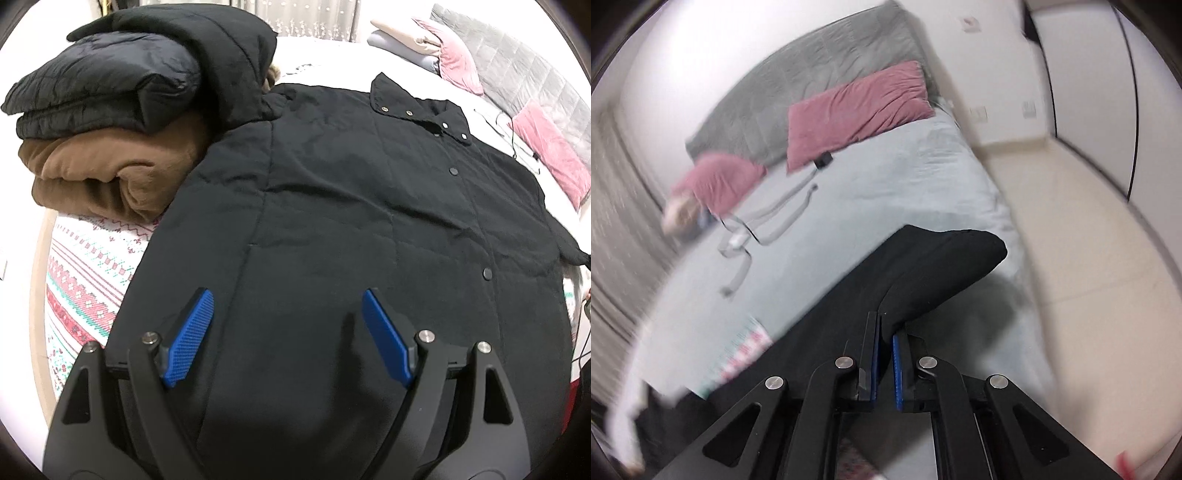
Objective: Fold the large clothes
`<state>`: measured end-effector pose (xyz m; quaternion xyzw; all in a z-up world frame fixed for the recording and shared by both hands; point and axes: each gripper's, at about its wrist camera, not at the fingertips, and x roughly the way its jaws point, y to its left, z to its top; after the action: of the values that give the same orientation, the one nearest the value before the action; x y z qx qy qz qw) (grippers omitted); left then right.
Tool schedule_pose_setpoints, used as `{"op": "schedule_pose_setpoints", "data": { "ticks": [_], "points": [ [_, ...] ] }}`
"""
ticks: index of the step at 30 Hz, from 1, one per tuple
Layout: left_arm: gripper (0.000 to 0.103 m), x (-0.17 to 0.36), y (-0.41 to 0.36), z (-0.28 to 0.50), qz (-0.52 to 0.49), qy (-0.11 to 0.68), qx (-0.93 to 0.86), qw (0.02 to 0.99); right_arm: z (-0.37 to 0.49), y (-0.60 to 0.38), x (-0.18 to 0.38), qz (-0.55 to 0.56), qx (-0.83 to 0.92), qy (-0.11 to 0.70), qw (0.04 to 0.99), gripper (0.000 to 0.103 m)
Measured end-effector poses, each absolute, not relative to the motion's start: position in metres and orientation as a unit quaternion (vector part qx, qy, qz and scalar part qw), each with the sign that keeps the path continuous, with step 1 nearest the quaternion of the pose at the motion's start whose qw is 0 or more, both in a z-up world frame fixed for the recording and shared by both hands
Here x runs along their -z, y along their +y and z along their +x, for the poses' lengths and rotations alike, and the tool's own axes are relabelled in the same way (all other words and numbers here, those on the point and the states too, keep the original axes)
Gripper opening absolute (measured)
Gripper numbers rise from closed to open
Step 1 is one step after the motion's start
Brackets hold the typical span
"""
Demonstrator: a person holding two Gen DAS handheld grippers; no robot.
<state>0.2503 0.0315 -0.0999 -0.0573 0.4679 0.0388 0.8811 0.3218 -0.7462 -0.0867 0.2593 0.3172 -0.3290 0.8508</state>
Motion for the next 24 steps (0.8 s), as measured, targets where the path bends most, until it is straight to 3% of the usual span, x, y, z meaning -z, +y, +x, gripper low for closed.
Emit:
{"op": "schedule_pose_setpoints", "data": {
  "ticks": [5, 9, 13, 17, 20, 24],
  "points": [
    [0.083, 0.101, 0.038, 0.249, -0.055, 0.471, -0.047, 0.879, 0.317, -0.762, 0.12, 0.289, 0.341, 0.357, 0.82, 0.004],
    [0.083, 0.099, 0.047, 0.25, -0.073, 0.469, -0.052, 0.879, 0.309, -0.771, 0.112, 0.306, 0.338, 0.33, 0.826, 0.004],
    [0.083, 0.101, 0.036, 0.248, -0.044, 0.475, -0.05, 0.878, 0.309, -0.773, 0.124, 0.321, 0.35, 0.357, 0.804, 0.007],
    [0.083, 0.097, 0.035, 0.248, -0.027, 0.469, -0.059, 0.881, 0.297, -0.77, 0.12, 0.321, 0.404, 0.364, 0.775, 0.022],
    [0.083, 0.089, 0.041, 0.247, -0.038, 0.458, -0.063, 0.886, 0.285, -0.747, 0.087, 0.278, 0.416, 0.338, 0.797, 0.024],
    [0.083, 0.074, 0.053, 0.243, -0.055, 0.438, -0.069, 0.895, 0.265, -0.704, 0.054, 0.334, 0.329, 0.315, 0.825, 0.032]
  ]
}}
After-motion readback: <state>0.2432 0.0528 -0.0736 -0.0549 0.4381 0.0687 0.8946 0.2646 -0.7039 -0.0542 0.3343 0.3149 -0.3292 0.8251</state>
